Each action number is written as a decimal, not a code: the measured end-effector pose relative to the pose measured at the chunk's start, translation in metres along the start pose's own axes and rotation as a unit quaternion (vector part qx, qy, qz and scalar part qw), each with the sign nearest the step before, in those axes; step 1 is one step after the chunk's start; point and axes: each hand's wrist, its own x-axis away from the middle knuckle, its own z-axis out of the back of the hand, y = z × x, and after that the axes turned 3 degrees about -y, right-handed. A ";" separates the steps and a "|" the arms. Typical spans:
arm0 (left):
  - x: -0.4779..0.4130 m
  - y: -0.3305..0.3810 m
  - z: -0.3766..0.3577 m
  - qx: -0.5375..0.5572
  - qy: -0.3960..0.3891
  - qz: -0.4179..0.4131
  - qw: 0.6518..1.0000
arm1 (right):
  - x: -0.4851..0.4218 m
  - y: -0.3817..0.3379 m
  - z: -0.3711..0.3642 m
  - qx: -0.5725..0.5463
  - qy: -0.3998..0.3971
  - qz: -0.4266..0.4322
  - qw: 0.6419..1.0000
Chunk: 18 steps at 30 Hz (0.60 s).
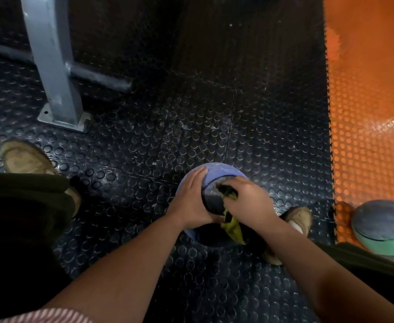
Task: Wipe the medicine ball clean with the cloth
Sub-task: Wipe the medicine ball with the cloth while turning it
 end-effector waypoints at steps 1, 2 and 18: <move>0.002 -0.001 -0.001 -0.001 -0.001 -0.001 1.000 | 0.003 0.001 0.001 0.009 -0.013 0.010 1.000; 0.003 -0.002 -0.003 0.002 0.003 -0.003 1.000 | 0.003 0.002 0.004 0.024 -0.024 0.017 0.999; 0.009 -0.004 -0.006 0.038 0.019 0.027 0.999 | 0.004 0.000 0.004 0.102 -0.021 0.014 0.994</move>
